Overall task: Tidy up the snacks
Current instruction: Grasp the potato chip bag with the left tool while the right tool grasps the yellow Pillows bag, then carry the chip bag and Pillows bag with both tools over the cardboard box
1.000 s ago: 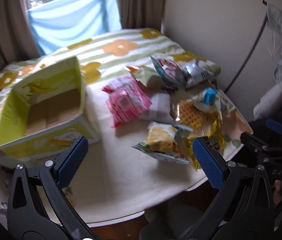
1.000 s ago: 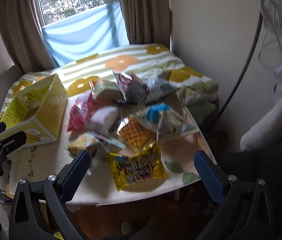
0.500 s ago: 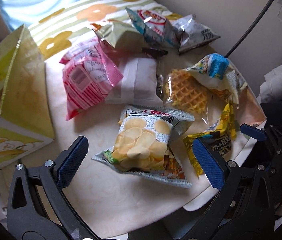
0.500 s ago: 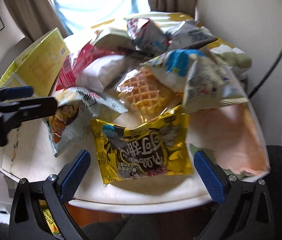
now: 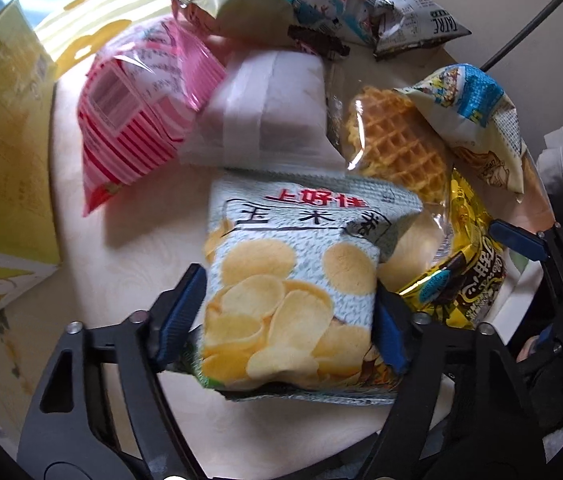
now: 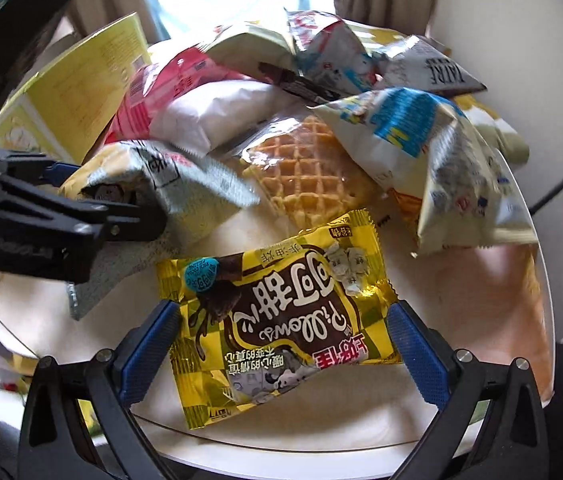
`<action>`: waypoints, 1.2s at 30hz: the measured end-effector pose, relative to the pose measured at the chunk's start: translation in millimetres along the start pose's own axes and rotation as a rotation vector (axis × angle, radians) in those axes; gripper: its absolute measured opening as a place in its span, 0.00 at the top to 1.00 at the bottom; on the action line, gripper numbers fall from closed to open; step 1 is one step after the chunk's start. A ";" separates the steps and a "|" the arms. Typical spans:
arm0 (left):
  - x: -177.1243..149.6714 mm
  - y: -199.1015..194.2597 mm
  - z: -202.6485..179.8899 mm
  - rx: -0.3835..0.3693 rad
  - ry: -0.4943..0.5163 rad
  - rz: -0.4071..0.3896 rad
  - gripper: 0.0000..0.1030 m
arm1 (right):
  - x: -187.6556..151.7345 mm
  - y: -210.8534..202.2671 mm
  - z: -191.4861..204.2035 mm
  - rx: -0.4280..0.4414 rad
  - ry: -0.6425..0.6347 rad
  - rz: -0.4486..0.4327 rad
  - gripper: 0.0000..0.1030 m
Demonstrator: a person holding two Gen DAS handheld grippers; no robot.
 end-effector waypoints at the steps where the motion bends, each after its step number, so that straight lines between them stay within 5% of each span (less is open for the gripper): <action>1: -0.7 1.1 0.0 0.000 -0.002 0.000 0.35 | -0.6 -1.1 2.0 0.006 -0.013 -0.006 0.04; 3: -2.6 1.5 -0.6 0.001 -0.001 -0.003 0.37 | -0.9 -3.1 7.4 0.011 -0.041 -0.013 0.08; 5: -5.9 -0.3 -3.2 -0.024 -0.015 -0.006 0.47 | 2.5 -3.1 10.6 0.006 -0.081 -0.031 0.23; 11: -6.3 -4.4 -10.7 -0.009 -0.014 -0.024 0.52 | 13.4 -9.9 8.4 0.031 -0.055 -0.071 0.57; 19: -3.0 -26.2 -10.8 -0.001 -0.025 -0.063 0.52 | 16.1 -18.2 -0.8 0.016 0.004 -0.061 0.61; 22: -5.8 -41.3 -10.2 0.006 -0.033 -0.081 0.52 | 11.1 -28.0 -21.8 0.027 0.201 -0.012 0.60; 24: -5.9 -50.4 -10.7 0.012 -0.042 -0.089 0.52 | 6.4 -33.4 -35.3 0.046 0.376 0.023 0.51; 26: -6.1 -60.6 -9.4 0.022 -0.043 -0.102 0.52 | 0.8 -40.0 -46.3 0.045 0.535 0.016 0.16; 28: -1.9 -67.7 -7.5 0.029 -0.041 -0.119 0.52 | -2.6 -47.6 -53.4 0.039 0.665 -0.017 0.02; 36: 15.0 -93.4 7.3 -0.008 -0.031 -0.160 0.52 | 9.3 -14.6 -42.4 -0.090 0.770 0.186 0.01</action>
Point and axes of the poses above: each gripper's, at about its wrist camera, not at the fingertips, and y roughly the way its jaws point, z to its left, x to its top, the point moved 1 cm from there along y, roughly the way its jaws point, and after that the axes turned 13 degrees about -z, right-handed, at the moved point
